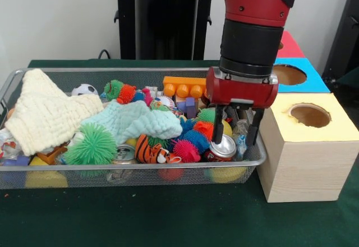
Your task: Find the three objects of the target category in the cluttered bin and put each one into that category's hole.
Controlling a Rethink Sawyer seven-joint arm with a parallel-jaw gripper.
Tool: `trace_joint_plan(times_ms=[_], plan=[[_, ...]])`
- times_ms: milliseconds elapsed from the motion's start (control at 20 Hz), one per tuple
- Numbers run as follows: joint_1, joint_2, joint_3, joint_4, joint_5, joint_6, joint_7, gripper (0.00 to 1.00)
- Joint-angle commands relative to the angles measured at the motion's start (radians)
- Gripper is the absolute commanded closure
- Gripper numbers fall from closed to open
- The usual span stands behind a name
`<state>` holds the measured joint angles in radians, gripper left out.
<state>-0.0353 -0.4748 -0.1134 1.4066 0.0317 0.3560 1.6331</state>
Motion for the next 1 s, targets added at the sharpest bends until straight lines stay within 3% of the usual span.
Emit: trace_joint_plan(times_ms=[50, 400, 1000], plan=[[-0.012, 0.080, -0.004, 0.058, 0.056, 0.018, 0.257, 0.00], [-0.003, 0.118, -0.033, 0.037, 0.088, 0.037, 0.279, 0.00], [-0.005, 0.151, -0.057, -0.081, 0.127, 0.142, 0.237, 0.00]])
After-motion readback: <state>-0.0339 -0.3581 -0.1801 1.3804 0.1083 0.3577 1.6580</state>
